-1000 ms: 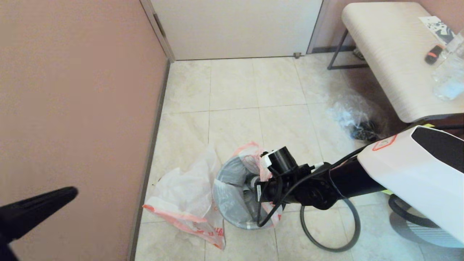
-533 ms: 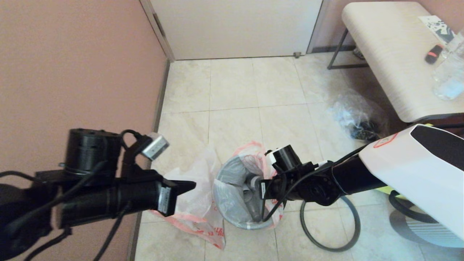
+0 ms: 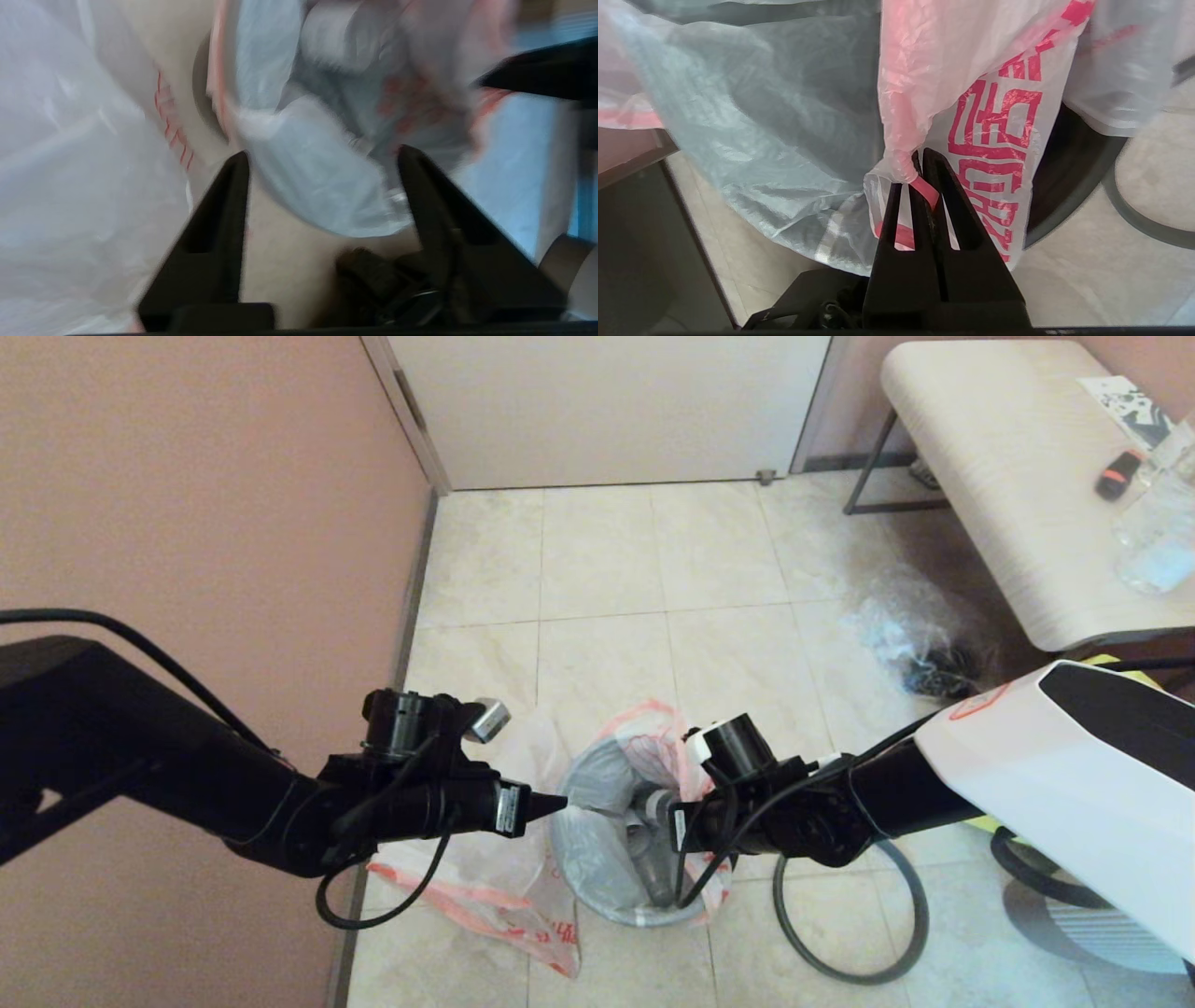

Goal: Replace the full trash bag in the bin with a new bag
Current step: Place the trash bag on the floor

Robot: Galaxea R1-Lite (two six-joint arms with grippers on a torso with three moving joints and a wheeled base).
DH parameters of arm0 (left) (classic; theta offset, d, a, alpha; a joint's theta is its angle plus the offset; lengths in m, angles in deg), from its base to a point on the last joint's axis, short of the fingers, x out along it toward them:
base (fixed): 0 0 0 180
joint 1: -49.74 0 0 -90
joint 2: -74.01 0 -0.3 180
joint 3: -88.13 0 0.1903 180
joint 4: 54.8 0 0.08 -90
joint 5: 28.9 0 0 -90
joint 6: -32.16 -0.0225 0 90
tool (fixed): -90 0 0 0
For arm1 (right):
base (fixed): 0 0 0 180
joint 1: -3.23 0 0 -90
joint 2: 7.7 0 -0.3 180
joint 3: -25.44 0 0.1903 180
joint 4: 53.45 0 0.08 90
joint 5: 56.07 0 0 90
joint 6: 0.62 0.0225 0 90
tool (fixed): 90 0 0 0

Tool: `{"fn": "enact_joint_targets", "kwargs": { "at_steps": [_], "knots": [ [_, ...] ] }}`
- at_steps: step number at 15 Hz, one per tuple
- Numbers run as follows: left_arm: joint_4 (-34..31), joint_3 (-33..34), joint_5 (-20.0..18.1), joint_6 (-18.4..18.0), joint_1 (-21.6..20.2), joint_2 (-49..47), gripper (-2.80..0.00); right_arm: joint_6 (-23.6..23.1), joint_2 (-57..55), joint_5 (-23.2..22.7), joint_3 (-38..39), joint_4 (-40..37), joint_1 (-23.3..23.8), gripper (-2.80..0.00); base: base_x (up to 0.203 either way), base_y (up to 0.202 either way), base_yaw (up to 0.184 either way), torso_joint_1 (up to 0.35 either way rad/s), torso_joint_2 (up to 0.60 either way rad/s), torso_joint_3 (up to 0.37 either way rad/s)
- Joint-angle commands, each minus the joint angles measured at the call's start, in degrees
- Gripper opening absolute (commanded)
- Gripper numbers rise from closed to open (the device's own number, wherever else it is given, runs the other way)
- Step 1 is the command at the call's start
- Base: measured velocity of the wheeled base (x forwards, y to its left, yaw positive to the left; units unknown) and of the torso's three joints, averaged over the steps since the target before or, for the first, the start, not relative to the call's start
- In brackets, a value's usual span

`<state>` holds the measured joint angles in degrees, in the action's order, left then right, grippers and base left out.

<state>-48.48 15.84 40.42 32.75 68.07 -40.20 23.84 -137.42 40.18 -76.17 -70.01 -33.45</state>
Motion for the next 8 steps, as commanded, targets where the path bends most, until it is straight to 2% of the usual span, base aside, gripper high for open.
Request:
{"fn": "enact_joint_targets", "kwargs": {
  "at_steps": [1,3,7,8],
  "knots": [
    [0.32,-1.20,0.90,0.07,-0.95,-5.16,0.00,0.14,-0.35,0.00,-0.22,0.05,-0.14,-2.80,0.000,0.000,0.000,0.000,0.00,0.000],
    [0.56,-2.21,3.66,0.12,-1.22,-8.42,0.00,0.14,-0.36,0.07,-0.26,0.05,-0.22,-2.80,0.000,0.000,0.000,0.000,0.00,0.000],
    [0.67,-5.27,4.30,0.35,-1.02,-11.30,0.00,0.14,-0.36,0.07,0.02,-0.03,-0.14,-2.80,0.000,0.000,0.000,0.000,0.00,0.000],
    [0.96,-6.10,4.69,0.47,-1.02,-12.72,-2.37,0.14,-0.44,0.07,-0.14,-0.03,-0.22,-2.80,0.000,0.000,0.000,0.000,0.00,0.000]
  ]
}}
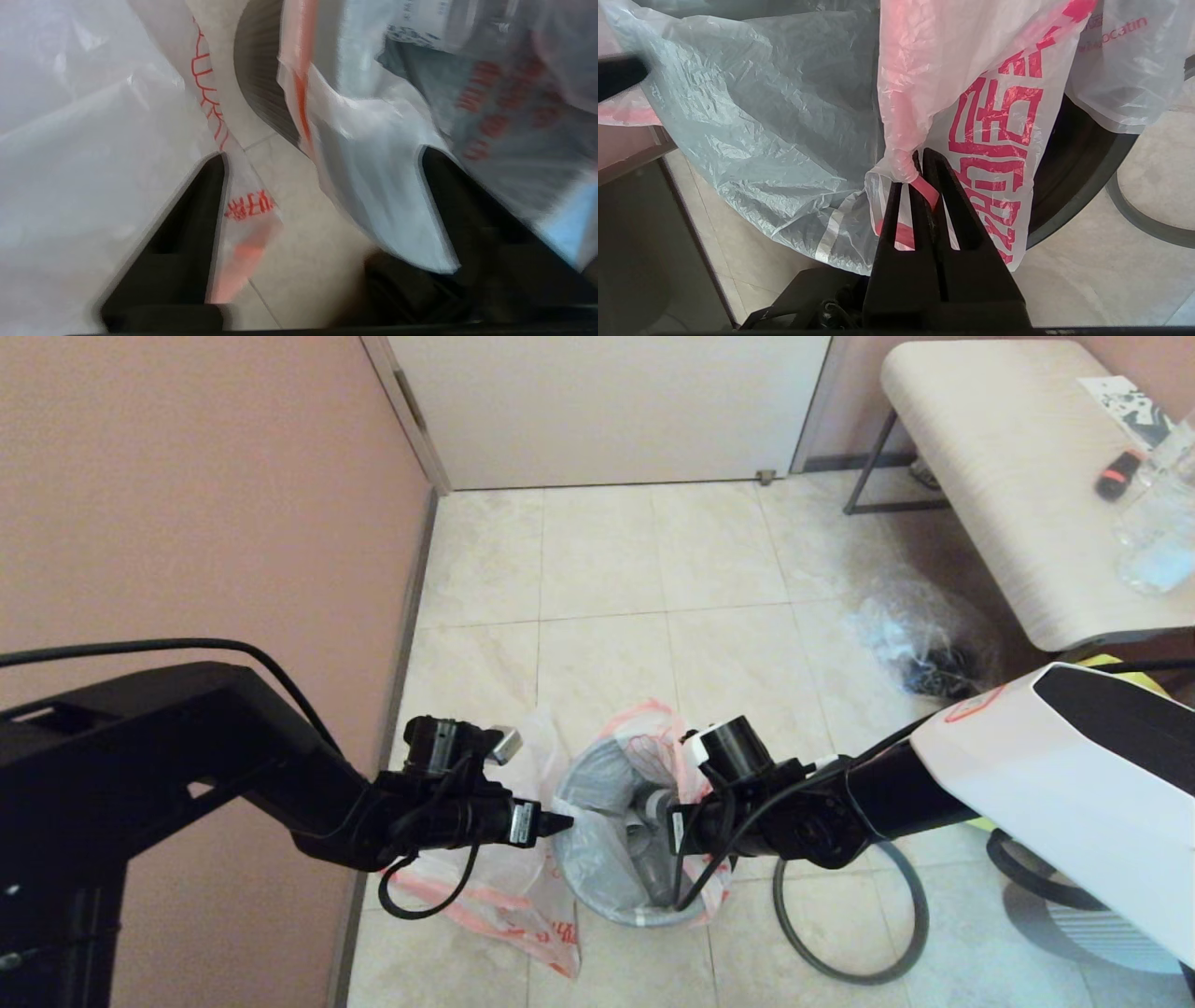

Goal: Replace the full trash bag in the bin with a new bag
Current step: Place the trash bag on the floor

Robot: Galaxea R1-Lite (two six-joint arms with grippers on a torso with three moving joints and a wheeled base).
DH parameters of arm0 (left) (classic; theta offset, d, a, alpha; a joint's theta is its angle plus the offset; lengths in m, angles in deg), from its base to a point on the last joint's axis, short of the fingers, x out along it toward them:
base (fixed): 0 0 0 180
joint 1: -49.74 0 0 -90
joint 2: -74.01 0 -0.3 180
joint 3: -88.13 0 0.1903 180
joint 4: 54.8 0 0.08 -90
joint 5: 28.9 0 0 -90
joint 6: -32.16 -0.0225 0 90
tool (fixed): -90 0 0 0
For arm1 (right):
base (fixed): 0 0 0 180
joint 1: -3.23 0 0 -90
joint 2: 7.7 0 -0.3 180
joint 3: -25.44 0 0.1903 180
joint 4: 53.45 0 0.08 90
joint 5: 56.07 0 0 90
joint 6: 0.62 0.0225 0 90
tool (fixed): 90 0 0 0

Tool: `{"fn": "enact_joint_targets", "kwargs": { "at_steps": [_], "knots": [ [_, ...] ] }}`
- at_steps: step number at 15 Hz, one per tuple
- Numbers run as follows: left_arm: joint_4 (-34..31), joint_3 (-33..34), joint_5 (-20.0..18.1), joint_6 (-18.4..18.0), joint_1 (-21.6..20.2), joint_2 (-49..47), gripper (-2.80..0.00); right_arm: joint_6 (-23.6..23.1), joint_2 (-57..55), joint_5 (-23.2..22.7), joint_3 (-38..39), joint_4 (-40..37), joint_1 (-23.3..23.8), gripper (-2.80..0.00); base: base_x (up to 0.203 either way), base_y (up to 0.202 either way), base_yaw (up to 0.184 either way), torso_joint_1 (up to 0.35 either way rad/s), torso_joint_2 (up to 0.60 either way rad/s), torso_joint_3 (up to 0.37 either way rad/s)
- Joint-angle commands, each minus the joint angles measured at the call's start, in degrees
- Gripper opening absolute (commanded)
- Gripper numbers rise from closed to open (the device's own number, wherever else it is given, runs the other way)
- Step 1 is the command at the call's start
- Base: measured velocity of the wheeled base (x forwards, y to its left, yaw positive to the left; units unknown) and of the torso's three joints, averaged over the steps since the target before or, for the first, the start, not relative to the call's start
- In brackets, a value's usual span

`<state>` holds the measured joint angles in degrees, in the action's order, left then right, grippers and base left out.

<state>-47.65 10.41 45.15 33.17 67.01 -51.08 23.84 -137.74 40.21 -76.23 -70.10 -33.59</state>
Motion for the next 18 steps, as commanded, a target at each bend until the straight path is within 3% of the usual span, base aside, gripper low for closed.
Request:
{"fn": "enact_joint_targets", "kwargs": {
  "at_steps": [1,8,13,18],
  "knots": [
    [1.39,-0.99,0.19,0.12,0.06,-2.68,-2.80,0.14,-0.13,0.05,-0.18,0.05,-0.18,-2.80,0.000,0.000,0.000,0.000,0.00,0.000],
    [2.64,-1.85,1.10,0.29,2.35,-3.27,-2.80,0.23,0.16,-0.04,-0.53,0.05,-0.38,-2.80,0.000,0.000,0.000,0.000,0.00,0.000],
    [2.87,-2.95,9.23,0.64,5.51,-6.17,-2.80,0.32,0.75,-0.04,-0.62,0.06,-0.71,-2.80,0.000,0.000,0.000,0.000,0.00,0.000],
    [4.15,-2.60,10.53,0.56,6.08,-8.84,-2.80,0.37,1.81,-0.05,-0.71,0.14,-1.23,-2.80,0.000,0.000,0.000,0.000,0.00,0.000]
  ]
}}
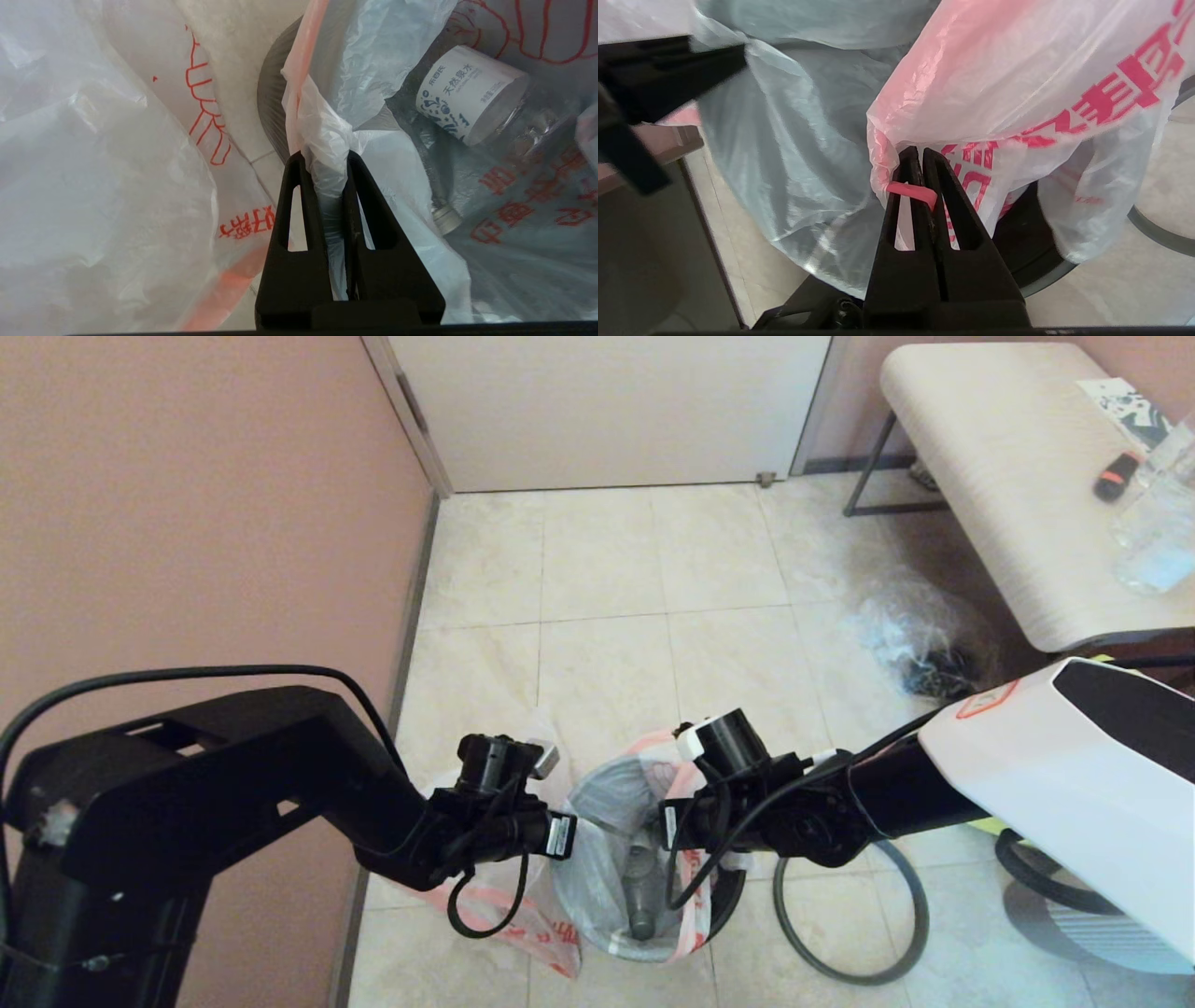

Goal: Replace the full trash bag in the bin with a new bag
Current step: Place the trash bag on the floor

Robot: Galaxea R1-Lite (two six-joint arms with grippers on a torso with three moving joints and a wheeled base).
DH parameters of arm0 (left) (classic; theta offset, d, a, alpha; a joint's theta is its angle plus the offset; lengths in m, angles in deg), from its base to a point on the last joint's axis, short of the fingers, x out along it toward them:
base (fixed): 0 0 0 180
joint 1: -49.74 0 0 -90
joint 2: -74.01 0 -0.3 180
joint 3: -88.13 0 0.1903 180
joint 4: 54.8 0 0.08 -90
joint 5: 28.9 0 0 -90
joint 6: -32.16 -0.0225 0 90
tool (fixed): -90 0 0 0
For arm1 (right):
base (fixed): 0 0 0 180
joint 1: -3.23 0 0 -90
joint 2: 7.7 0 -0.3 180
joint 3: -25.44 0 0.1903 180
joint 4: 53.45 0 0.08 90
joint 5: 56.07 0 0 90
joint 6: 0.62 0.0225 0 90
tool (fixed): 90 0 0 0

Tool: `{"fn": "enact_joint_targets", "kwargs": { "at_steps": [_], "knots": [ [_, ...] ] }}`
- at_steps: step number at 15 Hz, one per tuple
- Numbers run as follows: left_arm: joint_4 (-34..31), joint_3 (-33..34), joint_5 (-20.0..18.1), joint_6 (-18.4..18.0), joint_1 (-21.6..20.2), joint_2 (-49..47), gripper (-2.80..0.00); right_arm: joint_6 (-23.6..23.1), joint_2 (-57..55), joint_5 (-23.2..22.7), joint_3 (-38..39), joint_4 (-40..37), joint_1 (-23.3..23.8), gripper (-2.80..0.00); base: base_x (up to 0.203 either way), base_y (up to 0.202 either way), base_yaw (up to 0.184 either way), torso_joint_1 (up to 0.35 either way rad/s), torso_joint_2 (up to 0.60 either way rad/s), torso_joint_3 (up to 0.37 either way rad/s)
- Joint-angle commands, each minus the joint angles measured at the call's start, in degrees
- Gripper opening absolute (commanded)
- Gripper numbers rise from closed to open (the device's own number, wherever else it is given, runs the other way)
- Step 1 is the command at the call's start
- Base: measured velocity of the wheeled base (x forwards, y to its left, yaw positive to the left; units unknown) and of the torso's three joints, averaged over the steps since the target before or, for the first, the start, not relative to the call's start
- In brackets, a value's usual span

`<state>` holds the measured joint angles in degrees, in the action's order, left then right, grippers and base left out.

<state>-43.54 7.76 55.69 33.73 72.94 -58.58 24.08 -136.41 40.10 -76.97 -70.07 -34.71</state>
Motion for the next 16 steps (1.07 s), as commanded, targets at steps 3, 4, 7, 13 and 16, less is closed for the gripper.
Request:
{"fn": "enact_joint_targets", "kwargs": {
  "at_steps": [3,4,7,13,16],
  "knots": [
    [2.98,0.23,2.09,-0.07,1.55,-3.50,-2.80,0.09,2.37,-0.39,-0.01,0.01,-0.41,-2.80,0.000,0.000,0.000,0.000,0.00,0.000],
    [3.32,0.08,2.46,-0.08,1.98,-3.96,-2.80,0.09,3.11,-0.45,0.02,-0.17,-0.62,-2.80,0.000,0.000,0.000,0.000,0.00,0.000],
    [4.86,-0.21,4.10,-0.08,2.49,-5.14,-2.80,0.09,5.65,-0.54,0.21,-0.61,-1.69,-2.80,0.000,0.000,0.000,0.000,0.00,0.000],
    [6.24,0.29,7.13,-0.08,3.16,-5.14,-2.80,0.25,12.67,-0.54,0.80,-3.38,-5.86,-2.80,0.000,0.000,0.000,0.000,0.00,0.000],
    [7.11,0.31,7.59,0.02,3.08,-5.13,-2.80,0.46,13.91,-0.54,1.15,-3.40,-7.57,-2.80,0.000,0.000,0.000,0.000,0.00,0.000]
  ]
}}
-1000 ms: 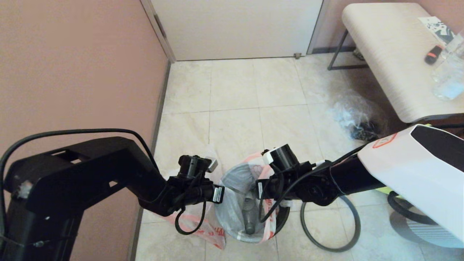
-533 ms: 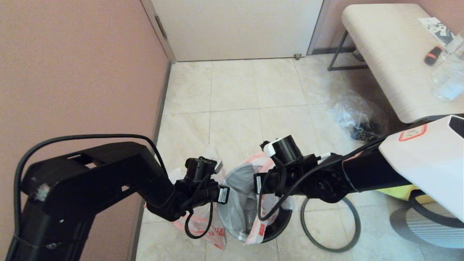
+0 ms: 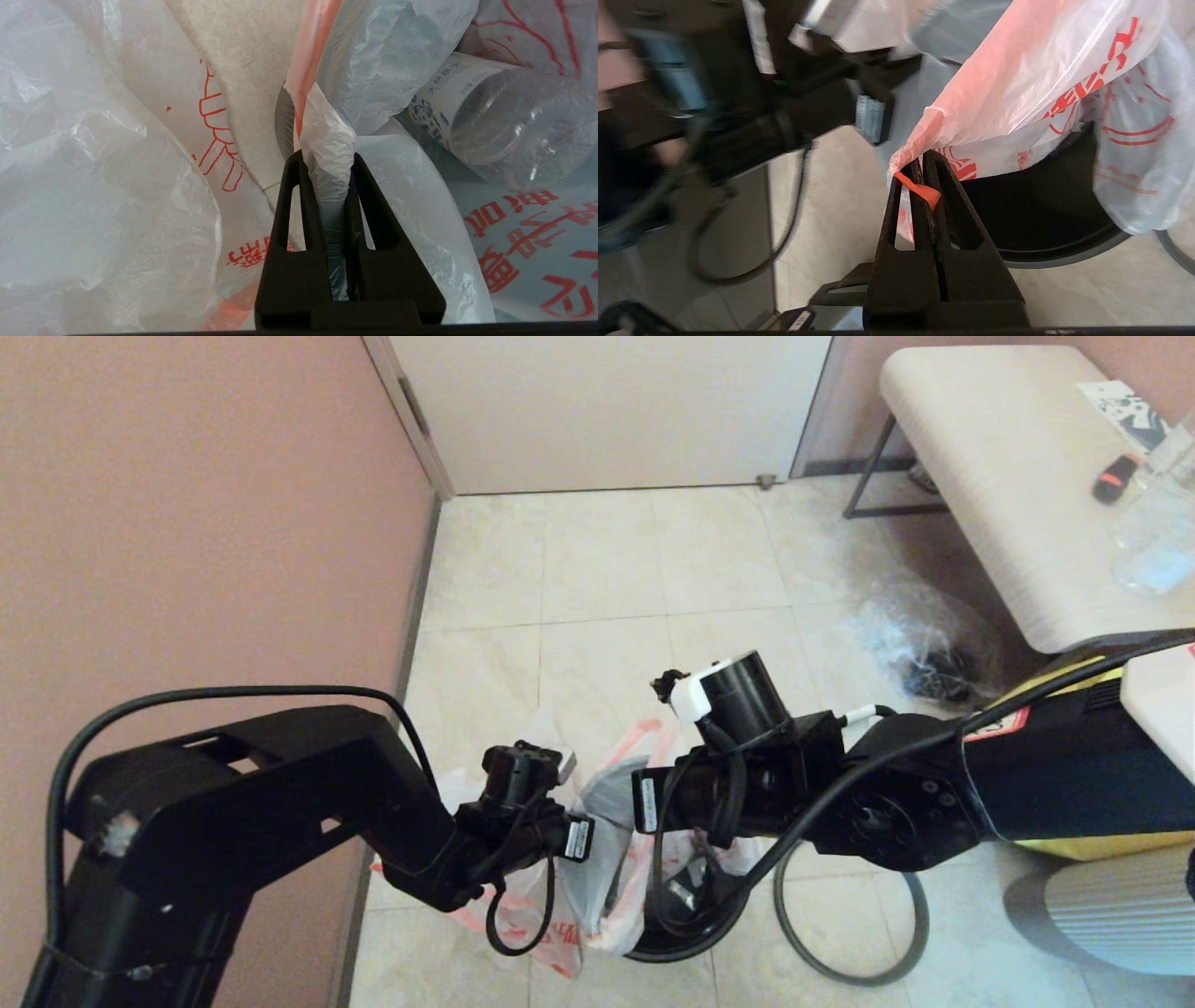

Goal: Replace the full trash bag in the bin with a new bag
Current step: Place the trash bag on the floor

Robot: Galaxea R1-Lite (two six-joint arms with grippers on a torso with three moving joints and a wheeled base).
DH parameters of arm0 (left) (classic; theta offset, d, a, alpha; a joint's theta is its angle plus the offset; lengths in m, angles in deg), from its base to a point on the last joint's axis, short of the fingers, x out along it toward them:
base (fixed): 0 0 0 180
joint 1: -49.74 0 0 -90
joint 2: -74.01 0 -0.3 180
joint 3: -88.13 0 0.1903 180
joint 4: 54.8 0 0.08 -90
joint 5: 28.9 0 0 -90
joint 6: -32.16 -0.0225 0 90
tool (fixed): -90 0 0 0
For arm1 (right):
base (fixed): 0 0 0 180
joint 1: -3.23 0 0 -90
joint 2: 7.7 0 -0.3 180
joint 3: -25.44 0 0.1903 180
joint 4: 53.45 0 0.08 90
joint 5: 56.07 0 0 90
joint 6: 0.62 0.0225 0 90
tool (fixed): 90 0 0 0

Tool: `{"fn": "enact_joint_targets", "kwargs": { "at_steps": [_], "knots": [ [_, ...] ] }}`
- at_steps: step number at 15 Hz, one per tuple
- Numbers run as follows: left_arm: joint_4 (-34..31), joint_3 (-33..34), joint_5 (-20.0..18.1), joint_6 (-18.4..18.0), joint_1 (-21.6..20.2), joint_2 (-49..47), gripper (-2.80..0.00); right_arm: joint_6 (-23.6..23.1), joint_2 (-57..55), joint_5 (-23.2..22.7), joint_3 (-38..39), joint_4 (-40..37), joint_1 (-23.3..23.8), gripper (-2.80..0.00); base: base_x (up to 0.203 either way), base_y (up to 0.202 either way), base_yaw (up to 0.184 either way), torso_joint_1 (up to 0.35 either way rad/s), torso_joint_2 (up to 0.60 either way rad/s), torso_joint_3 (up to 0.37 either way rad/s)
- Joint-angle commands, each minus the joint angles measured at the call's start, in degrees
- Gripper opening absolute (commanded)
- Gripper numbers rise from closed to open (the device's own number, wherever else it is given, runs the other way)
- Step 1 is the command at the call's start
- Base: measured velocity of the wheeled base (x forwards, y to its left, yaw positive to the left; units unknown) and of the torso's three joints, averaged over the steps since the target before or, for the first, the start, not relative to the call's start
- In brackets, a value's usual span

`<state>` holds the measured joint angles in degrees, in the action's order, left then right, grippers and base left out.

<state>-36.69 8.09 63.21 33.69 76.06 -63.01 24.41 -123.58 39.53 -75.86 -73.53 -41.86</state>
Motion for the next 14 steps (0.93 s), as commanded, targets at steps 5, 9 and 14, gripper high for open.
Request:
{"fn": "enact_joint_targets", "kwargs": {
  "at_steps": [5,9,14],
  "knots": [
    [1.16,-0.02,0.09,0.05,-0.04,-0.88,-2.80,2.09,1.01,-1.81,1.11,0.23,-0.88,-2.80,0.000,0.000,0.000,0.000,0.00,0.000],
    [5.93,0.93,1.67,-0.30,-0.04,-0.95,0.00,2.30,0.74,-2.17,1.30,0.32,-0.88,-2.80,0.000,0.000,0.000,0.000,0.00,0.000],
    [8.30,4.30,1.63,0.45,0.47,5.53,0.00,2.21,-0.49,-2.17,0.95,0.32,-0.79,-2.80,0.000,0.000,0.000,0.000,0.00,0.000]
  ]
}}
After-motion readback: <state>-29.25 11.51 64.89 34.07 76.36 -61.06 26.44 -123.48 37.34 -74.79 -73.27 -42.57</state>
